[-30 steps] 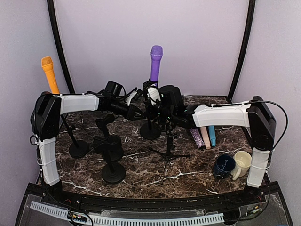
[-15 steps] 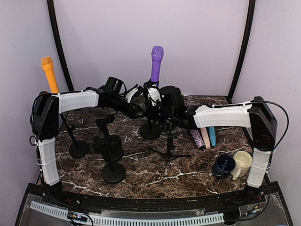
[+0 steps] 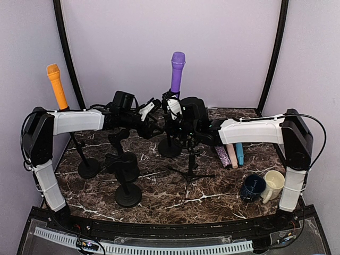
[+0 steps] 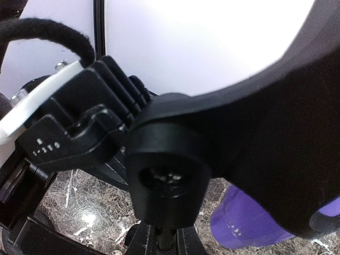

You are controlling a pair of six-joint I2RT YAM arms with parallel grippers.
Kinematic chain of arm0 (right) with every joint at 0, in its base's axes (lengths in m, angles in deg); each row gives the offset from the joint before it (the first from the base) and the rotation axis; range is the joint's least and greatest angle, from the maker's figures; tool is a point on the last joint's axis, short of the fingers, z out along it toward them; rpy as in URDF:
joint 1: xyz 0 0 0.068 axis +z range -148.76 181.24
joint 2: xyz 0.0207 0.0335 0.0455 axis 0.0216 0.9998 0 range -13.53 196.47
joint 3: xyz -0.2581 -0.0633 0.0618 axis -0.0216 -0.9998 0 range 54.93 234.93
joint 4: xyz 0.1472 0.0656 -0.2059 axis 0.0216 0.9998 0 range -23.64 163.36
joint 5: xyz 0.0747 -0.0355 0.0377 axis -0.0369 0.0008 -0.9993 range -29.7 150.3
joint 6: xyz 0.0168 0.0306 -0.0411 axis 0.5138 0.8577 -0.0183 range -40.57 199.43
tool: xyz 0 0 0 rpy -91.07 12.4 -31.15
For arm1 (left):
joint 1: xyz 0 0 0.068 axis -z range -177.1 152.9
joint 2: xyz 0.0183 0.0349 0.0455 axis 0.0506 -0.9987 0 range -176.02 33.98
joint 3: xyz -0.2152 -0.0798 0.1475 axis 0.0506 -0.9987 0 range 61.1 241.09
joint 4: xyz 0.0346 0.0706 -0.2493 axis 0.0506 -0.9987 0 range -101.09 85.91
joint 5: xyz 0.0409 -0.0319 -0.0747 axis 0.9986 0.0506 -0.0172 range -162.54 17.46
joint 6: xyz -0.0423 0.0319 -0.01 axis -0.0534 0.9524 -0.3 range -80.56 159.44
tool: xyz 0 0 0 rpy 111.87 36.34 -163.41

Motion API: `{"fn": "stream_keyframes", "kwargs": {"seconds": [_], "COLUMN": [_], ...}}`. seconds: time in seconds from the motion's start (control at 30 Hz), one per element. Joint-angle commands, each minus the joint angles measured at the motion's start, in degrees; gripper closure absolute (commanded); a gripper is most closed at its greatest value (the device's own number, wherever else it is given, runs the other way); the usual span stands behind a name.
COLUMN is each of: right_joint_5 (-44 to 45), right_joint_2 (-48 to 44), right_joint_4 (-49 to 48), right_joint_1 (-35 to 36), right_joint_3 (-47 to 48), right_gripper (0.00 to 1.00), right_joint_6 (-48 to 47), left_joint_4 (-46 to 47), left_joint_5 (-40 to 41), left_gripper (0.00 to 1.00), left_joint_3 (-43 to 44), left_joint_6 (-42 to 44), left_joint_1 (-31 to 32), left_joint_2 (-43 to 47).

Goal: Remove the microphone from the stand
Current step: Unscrew the microphone stand with the microphone at the center of the board.

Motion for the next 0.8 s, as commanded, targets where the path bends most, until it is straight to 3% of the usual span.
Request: {"fn": "stream_keyframes", "kwargs": {"seconds": [0.0, 0.37, 0.7, 0.77], "right_joint_5": [-0.25, -0.68, 0.05, 0.03], "right_joint_2": [-1.24, -0.94, -1.19, -1.31], "right_joint_4": [-1.03, -1.28, -1.56, -1.56], "right_joint_1": [0.97, 0.97, 0.99, 1.01], "right_joint_3": [0.81, 1.04, 0.83, 0.72], "right_gripper": [1.0, 1.0, 1.0, 1.0], "right_joint_6": [0.65, 0.95, 3.92, 4.11], "left_joint_4": [2.76, 2.55, 9.33, 10.44], "left_joint_5": [5.73, 7.93, 4.71, 4.87], "left_gripper": [0.28, 0.49, 0.47, 0.42], "left_joint_3": [-0.63, 1.74, -1.44, -2.29], "left_joint_6": [5.88, 5.95, -0.88, -1.43], "left_joint_1": [1.93, 3.2, 2.35, 2.26], "left_joint_2": [2.31, -0.49, -0.59, -0.31]}}
